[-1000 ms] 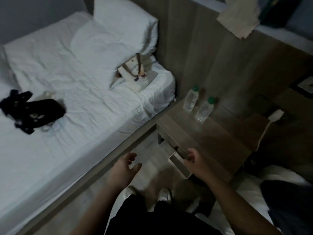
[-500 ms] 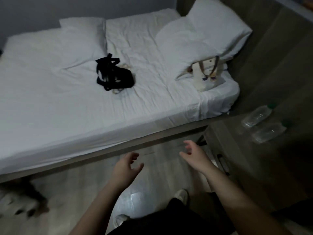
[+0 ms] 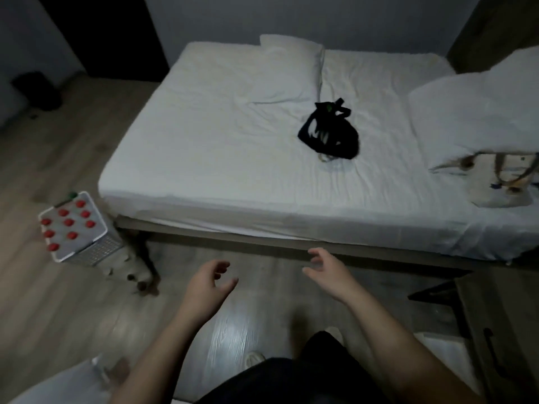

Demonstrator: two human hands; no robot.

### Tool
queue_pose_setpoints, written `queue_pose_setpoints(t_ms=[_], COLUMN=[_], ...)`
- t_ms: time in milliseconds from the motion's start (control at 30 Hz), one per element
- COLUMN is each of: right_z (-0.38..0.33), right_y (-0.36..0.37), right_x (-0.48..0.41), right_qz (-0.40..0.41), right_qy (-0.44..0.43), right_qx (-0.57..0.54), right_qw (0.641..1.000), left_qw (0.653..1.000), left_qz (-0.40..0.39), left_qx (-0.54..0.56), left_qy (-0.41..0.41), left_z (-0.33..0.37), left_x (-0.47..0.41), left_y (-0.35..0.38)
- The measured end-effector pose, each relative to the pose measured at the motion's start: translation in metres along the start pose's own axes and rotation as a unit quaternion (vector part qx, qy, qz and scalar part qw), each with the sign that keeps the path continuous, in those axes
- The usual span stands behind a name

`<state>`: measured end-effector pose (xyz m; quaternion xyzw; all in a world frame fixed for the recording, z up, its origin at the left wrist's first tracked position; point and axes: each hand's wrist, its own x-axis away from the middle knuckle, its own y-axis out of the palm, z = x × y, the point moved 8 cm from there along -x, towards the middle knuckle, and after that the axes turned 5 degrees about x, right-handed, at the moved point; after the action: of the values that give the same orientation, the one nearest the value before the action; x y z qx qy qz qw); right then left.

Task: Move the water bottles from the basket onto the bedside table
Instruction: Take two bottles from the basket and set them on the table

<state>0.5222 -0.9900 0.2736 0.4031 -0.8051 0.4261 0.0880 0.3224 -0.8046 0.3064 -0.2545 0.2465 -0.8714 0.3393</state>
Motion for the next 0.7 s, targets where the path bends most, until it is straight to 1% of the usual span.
queue_pose_setpoints(t_ms=[200, 367, 567, 700], right_z=[-0.087, -0.138, -0.202, -0.263], right_y=[0.047, 0.091, 0.151, 0.192], right_x=[-0.026, -0.057, -0.117, -0.16], right_qz=[-0.041, -0.084, -0.126, -0.173], right_qy=[-0.071, -0.095, -0.116, -0.134], right_qx=[0.06, 0.089, 0.137, 0.172], right_qw=[0.995, 0.988, 0.976, 0.961], left_qw=[0.994, 0.985, 0.974, 0.966], left_qz=[0.061, 0.09, 0.134, 0.154], left_qx=[0.059, 0.099, 0.113, 0.114], left_qy=[-0.063, -0.106, -0.142, -0.176], left_z=[-0.061, -0.101, -0.151, -0.184], left_x=[0.004, -0.009, -0.054, -0.09], left_y=[-0.058, -0.091, -0.149, -0.201])
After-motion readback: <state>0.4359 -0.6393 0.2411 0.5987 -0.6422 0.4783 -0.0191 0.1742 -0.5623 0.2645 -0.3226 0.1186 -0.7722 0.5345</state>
